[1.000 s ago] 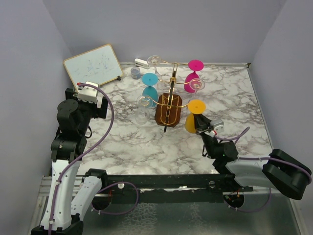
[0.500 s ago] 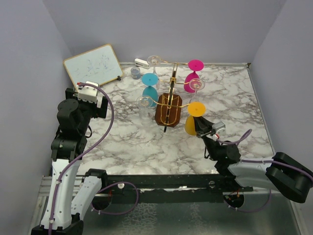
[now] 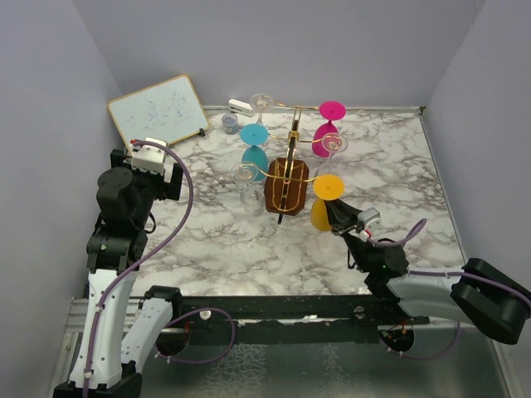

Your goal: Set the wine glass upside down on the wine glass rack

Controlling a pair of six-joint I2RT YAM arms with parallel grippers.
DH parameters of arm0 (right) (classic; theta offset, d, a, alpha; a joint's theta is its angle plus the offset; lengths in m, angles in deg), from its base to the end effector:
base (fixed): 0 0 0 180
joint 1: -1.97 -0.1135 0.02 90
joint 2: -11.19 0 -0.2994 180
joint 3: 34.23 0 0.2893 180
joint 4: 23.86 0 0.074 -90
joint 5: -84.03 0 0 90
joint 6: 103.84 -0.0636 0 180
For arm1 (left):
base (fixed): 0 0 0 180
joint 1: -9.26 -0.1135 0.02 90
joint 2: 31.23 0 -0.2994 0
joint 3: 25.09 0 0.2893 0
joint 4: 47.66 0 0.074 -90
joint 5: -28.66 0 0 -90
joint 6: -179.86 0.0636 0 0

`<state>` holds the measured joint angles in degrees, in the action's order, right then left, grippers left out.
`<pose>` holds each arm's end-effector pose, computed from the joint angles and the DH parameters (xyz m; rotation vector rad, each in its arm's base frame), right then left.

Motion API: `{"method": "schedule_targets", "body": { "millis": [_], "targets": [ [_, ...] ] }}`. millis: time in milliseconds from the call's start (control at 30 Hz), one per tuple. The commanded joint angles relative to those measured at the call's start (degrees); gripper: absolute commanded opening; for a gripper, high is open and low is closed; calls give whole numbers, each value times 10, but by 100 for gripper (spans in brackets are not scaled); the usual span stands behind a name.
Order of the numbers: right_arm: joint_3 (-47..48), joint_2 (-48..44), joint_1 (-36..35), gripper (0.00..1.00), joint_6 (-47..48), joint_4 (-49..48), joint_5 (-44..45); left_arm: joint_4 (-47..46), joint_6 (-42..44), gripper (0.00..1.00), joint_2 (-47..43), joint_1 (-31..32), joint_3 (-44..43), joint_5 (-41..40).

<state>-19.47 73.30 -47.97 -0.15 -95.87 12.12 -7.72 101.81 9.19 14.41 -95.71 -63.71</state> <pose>0.1426 0.1389 0.2214 -0.3594 1.1146 0.3794 0.1772 -0.0133 0.4299 0.2289 1.7271 0.1231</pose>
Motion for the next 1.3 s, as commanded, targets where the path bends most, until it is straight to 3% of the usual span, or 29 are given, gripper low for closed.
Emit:
{"method": "schedule_targets", "body": {
  "millis": [0,167,333,567,733,1000,1133,1267],
  "targets": [
    [11,28,-2,1,-10,-37,-37,-11,-2,99,-4,-5,5,9],
    [22,50,-2,4,-15,-42,-39,-10,-1,99,-4,-5,5,8],
    [24,56,-2,31,-17,-47,-39,-10,-1,99,-3,-6,4,8],
    [12,39,-2,45,-25,-37,-34,-12,-1,99,-3,-6,5,8],
    [7,11,-2,66,-23,-18,-24,-10,0,99,-3,-6,5,10],
    [0,-78,-2,71,-14,55,-6,-7,0,99,-3,-10,-3,15],
    [-2,-137,-2,89,-22,132,-15,-1,17,99,-4,-13,-8,10],
    [-8,-207,-2,91,-27,208,-21,2,30,99,-7,-20,-9,-4]
  ]
}}
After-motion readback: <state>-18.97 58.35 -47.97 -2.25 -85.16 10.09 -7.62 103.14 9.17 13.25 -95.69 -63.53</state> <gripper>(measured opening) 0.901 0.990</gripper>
